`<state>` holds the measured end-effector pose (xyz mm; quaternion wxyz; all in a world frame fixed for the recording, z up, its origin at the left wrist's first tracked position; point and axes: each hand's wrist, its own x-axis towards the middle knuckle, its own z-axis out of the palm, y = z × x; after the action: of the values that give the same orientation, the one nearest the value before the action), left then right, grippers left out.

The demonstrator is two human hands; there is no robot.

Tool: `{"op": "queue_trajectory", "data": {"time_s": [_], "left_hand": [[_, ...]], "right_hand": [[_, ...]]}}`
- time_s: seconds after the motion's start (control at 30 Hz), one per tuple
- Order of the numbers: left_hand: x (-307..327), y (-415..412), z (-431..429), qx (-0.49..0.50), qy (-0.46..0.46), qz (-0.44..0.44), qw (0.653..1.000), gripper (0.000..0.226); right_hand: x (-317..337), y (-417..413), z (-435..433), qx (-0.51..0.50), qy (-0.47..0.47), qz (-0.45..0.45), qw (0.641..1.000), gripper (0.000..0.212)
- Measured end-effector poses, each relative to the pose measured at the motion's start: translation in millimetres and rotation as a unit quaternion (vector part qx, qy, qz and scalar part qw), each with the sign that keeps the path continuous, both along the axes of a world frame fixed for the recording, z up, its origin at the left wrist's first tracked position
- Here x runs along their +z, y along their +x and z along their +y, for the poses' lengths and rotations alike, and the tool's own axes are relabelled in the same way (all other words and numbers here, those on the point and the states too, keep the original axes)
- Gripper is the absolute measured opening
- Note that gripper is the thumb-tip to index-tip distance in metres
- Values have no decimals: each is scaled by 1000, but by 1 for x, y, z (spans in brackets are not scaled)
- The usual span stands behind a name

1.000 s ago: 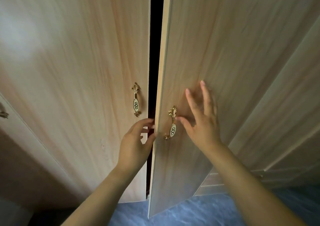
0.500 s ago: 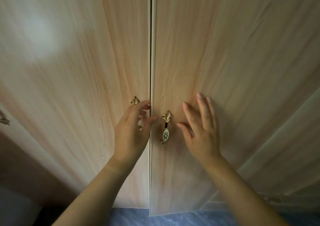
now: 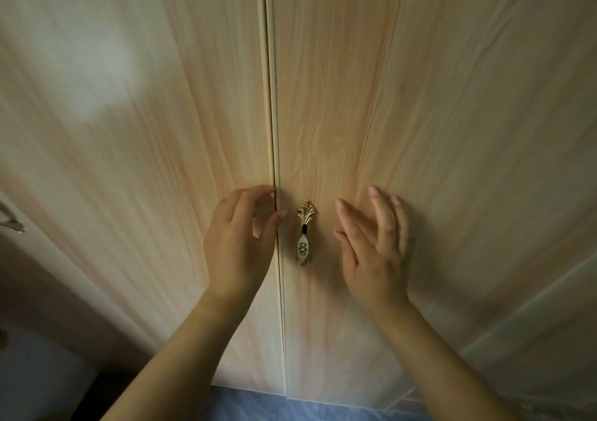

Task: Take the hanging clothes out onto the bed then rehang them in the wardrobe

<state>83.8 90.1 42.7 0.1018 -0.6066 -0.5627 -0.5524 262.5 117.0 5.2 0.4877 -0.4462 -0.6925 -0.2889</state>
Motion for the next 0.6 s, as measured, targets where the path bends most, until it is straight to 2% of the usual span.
{"op": "queue_trajectory", "data": {"time_s": [0.37, 0.47, 0.53, 0.6], "left_hand": [[3, 2, 4, 34, -24, 41, 998, 28], [7, 0, 0, 20, -65, 66, 995, 29], [8, -2, -10, -3, -88, 98, 991, 31], [5, -8, -23, -16, -113, 145, 983, 44]], "right_hand": [[-8, -3, 15, 38, -9, 12, 999, 60], [-4, -5, 6, 46, -48, 6, 998, 50], [1, -4, -9, 33, -102, -8, 994, 50], [3, 0, -27, 12, -154, -11, 988, 53]]}}
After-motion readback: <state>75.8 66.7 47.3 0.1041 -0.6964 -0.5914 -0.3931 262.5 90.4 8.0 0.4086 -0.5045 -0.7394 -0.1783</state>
